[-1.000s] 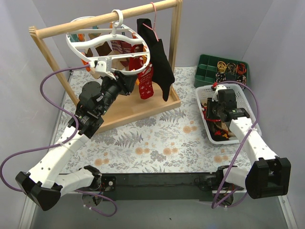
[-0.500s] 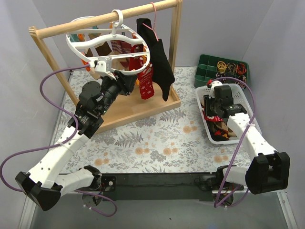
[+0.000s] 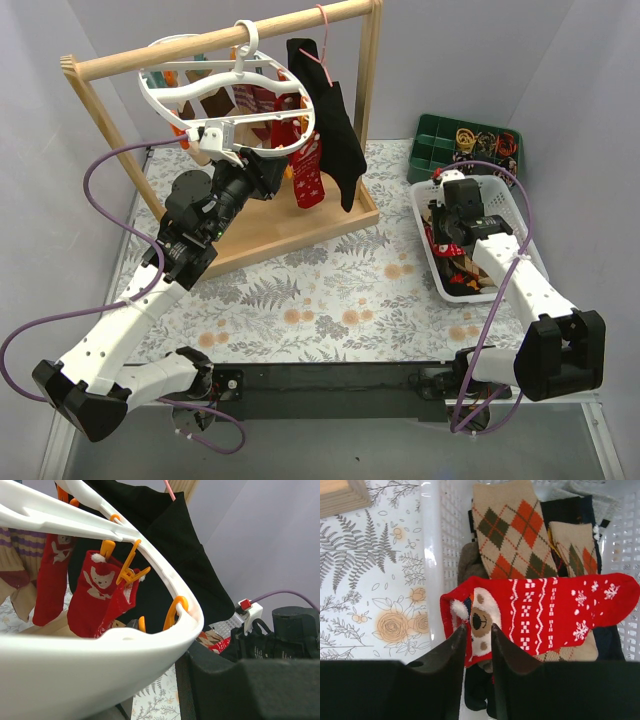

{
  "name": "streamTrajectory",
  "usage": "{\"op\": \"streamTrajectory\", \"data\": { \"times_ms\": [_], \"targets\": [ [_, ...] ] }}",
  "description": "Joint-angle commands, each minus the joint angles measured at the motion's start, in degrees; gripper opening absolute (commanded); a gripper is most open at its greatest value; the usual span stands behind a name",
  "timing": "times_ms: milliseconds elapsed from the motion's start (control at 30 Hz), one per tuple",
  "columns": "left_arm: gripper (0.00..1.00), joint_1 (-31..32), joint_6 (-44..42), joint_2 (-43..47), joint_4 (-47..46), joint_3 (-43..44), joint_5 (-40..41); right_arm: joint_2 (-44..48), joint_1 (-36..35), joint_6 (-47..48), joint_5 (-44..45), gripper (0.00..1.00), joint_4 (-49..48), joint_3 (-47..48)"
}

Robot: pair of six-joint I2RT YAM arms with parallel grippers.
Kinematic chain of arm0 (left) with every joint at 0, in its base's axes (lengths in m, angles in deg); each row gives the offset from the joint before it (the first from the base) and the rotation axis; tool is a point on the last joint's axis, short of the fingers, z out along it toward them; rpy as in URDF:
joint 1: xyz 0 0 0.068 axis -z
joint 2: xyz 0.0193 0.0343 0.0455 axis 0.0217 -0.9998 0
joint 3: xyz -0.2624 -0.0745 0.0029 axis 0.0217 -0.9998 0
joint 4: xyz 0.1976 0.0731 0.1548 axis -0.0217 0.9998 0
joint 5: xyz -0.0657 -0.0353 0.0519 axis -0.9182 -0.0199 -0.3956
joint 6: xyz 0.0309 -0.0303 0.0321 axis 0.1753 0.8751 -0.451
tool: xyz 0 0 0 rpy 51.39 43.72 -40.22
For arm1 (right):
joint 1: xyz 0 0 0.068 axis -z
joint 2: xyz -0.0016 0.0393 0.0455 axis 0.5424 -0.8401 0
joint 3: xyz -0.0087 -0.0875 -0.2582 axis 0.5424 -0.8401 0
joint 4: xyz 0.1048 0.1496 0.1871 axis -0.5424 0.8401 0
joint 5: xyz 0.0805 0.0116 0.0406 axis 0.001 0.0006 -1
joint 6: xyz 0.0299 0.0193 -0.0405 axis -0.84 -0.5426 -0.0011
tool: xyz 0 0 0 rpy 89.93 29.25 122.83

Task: Clip the socks to the hanger
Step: Pick up the sock from the bin.

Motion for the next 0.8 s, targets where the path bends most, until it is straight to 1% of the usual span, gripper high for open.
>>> {"op": "streamTrajectory", "data": {
  "times_ms": [0, 33, 100, 267, 400, 567, 767],
  "targets": [
    [0.00, -0.65, -3.77, 1.63, 5.24, 1.40, 4.30, -0.02, -0.24, 0.82, 5.93, 0.30, -0.29, 2.81],
    [0.00, -0.65, -3.68, 1.63, 5.24, 1.31, 4.30, -0.20, -0.15, 2.38, 6.20, 0.29, -0.20, 2.81],
    [0.00, -0.65, -3.77, 1.45, 5.24, 1.40, 4.21, -0.37, -0.15, 2.58, 6.11, 0.29, -0.20, 2.63],
    [0.00, -0.65, -3.68, 1.54, 5.24, 1.40, 4.12, -0.64, -0.15, 2.23, 0.77, 0.29, -0.37, 1.93],
    [0.00, -0.65, -3.77, 1.62, 5.32, 1.40, 4.21, 0.06, -0.15, 1.43, -0.21, 0.29, -0.55, 2.54],
    [0.00, -0.65, -3.59, 1.54, 5.32, 1.40, 4.21, 1.38, -0.32, 1.43, -1.61, 0.31, -0.46, 4.04],
    [0.00, -0.65, -3.77, 1.54, 5.41, 1.66, 4.30, 0.33, -0.41, 1.70, -4.26, 0.32, 0.07, 4.13]
  ]
}}
